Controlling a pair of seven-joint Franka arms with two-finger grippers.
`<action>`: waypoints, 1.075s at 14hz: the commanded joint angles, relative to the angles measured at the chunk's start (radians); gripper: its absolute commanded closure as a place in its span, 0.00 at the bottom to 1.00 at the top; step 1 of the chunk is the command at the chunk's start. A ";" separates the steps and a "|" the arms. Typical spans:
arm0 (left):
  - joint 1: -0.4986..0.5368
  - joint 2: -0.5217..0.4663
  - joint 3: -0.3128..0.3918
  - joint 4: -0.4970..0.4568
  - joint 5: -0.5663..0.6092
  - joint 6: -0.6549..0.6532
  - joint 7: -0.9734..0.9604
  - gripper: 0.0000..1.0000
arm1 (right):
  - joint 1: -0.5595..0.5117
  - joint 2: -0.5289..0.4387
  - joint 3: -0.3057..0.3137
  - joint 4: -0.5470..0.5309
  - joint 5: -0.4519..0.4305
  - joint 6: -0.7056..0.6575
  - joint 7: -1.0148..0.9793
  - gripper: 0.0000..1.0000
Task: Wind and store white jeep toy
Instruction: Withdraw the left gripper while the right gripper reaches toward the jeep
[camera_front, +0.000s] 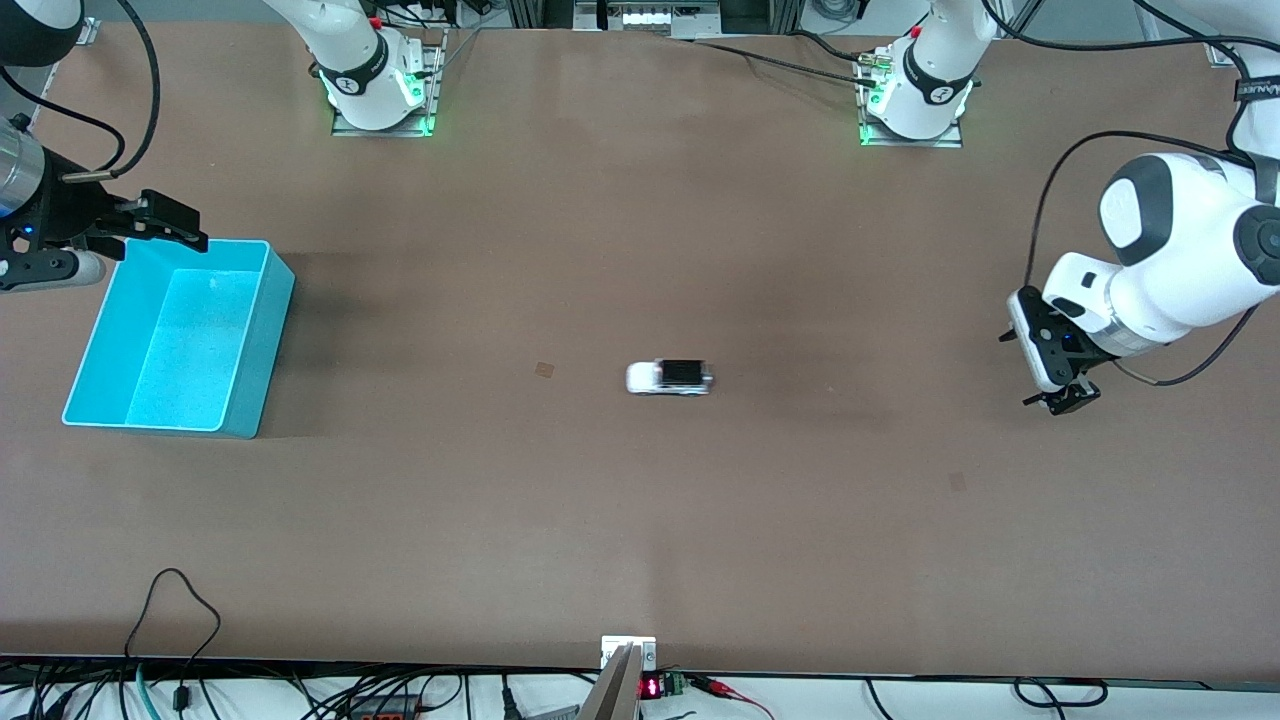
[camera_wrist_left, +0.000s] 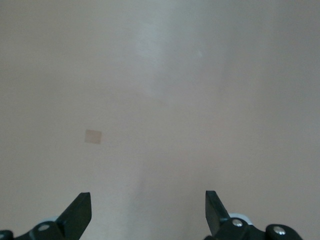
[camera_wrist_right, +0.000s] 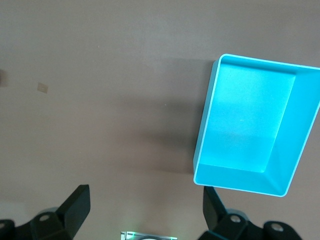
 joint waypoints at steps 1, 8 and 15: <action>-0.032 -0.028 0.009 0.032 -0.016 -0.003 -0.199 0.00 | -0.003 -0.003 0.000 0.008 0.014 -0.002 0.007 0.00; -0.061 -0.029 0.093 0.121 -0.022 -0.040 -0.595 0.00 | -0.002 -0.001 0.001 0.008 0.009 -0.002 0.008 0.00; -0.166 -0.058 0.202 0.230 -0.016 -0.299 -1.035 0.00 | 0.058 0.040 0.001 0.008 0.010 -0.010 0.002 0.00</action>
